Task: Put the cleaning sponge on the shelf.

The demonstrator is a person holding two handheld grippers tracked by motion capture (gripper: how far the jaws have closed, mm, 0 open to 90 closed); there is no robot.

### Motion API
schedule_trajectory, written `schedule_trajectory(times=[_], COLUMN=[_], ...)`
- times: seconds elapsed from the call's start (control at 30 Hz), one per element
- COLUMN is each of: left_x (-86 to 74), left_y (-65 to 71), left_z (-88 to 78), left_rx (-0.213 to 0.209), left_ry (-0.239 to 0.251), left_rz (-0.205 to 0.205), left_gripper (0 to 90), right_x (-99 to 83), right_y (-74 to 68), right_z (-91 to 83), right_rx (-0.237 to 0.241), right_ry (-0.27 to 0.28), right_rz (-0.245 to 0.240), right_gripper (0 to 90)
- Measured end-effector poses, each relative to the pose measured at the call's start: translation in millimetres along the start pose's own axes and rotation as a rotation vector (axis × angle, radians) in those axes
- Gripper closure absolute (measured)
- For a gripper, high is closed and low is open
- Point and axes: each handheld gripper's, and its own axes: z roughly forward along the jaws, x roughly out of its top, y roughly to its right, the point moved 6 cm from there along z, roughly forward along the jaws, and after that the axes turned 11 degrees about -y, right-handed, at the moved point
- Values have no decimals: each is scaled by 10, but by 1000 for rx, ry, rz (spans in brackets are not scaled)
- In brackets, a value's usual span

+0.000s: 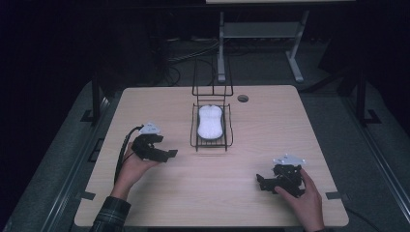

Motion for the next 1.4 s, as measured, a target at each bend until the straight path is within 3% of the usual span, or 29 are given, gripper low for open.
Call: schedule_trajectory(times=[0.1,0.53,0.77,1.13,1.4], left_x=[-112,-386,-621,-1033,-1175], left_y=[33,149,171,165,170], left_z=[-25,-201,-308,-332,-302], left_rx=[34,48,68,103,110], left_ry=[-3,34,32,-42,-72], left_rz=[6,16,7,-8,-8], left_gripper=[134,134,134,135,134], right_x=[0,1,0,0,0], right_y=[0,0,-1,-1,-1], right_z=[0,1,0,0,-1], right_rx=[0,1,1,0,0], right_ry=[0,1,1,1,-1], right_rz=[0,0,0,0,1], right_gripper=[0,0,0,0,0])
